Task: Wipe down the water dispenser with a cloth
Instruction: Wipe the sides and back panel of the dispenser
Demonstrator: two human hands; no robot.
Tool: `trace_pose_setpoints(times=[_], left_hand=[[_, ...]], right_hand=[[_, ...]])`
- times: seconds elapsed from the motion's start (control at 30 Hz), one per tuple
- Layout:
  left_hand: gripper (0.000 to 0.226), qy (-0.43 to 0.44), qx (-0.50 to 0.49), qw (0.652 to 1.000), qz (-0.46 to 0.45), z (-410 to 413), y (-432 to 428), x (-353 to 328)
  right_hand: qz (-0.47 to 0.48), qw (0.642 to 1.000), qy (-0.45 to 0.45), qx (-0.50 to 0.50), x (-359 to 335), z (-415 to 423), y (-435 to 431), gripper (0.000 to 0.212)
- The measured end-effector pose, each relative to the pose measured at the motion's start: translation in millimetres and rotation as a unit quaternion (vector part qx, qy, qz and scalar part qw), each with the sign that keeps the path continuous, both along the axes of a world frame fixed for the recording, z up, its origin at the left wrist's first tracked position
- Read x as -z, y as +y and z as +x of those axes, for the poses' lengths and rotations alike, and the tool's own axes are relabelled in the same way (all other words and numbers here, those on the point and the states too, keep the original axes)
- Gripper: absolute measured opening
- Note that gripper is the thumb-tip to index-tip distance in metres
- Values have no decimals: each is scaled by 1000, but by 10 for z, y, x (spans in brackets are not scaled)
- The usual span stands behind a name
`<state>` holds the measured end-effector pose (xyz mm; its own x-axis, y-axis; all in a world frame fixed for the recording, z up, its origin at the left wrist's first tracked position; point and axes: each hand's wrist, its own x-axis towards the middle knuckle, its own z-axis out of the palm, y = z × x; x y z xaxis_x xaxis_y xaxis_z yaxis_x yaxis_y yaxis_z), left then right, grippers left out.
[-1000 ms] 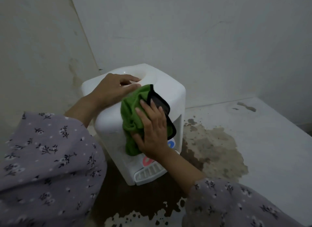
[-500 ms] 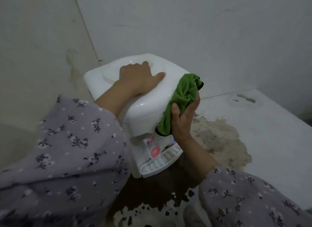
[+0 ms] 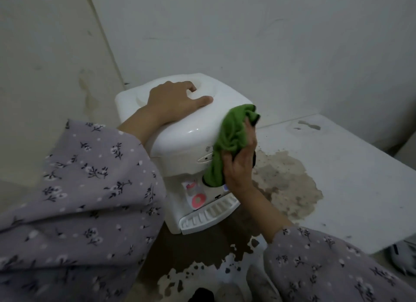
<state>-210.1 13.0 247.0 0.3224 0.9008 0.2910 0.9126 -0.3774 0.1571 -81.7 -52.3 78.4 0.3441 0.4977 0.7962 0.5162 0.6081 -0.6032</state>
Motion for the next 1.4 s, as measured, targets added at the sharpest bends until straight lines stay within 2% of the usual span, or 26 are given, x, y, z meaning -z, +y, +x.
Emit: trace_pose_setpoints(times=[0.07,0.13,0.23,0.3,0.4,0.5,0.57,0.63,0.7,0.8,0.87,1.0,1.07,1.23,1.3,1.4], left_hand=[[66,19,0,1000,1,-7,-27,15],[63,32,0,999,14,-48,-69,39],[47,-6,-20,997,71,-241,-201,81],[38,-48,-33,994,95,-426,-320,149],[23,-160,-2,976,145,-723,-473,320],[19,-225,34,947,225,-936,-640,565],[17,-241,12,924,298,-1008,-805,820],[18,-259,-24,908,329,-1062,-994,1117],[22,-289,-41,910,294,-1118,-1126,1441],[29,-351,-40,923,151,-1168,-1236,1805],[29,-361,-61,927,77,-1194,-1270,1957],[16,-367,-70,928,-8,-1239,-1300,2160],[15,-375,-77,921,-66,-1224,-1324,2241],[37,-396,-121,896,-159,-1118,-1351,2410],[41,-395,-141,883,-209,-1097,-1359,2530],[37,-366,-170,871,-280,-1106,-1389,2769]], right_hand=[[-73,993,85,-31,92,114,3,72],[-100,992,67,-35,178,115,-32,83],[-40,996,-74,3,210,-64,-88,76],[10,983,-174,54,254,-213,-82,74],[49,965,-240,93,196,-418,-91,64],[102,920,-364,104,24,-642,-147,52],[126,880,-446,102,-13,-782,-169,50],[129,860,-489,72,35,-871,-181,55],[131,843,-521,31,162,-912,-178,55],[115,824,-550,-76,420,-913,-160,46],[78,809,-568,-127,559,-920,-177,42],[16,775,-601,-192,750,-894,-181,41],[14,757,-614,-223,799,-863,-174,38],[-11,724,-634,-270,811,-832,-245,45],[-32,707,-647,-285,906,-848,-316,39],[-123,673,-649,-333,1070,-783,-389,44]])
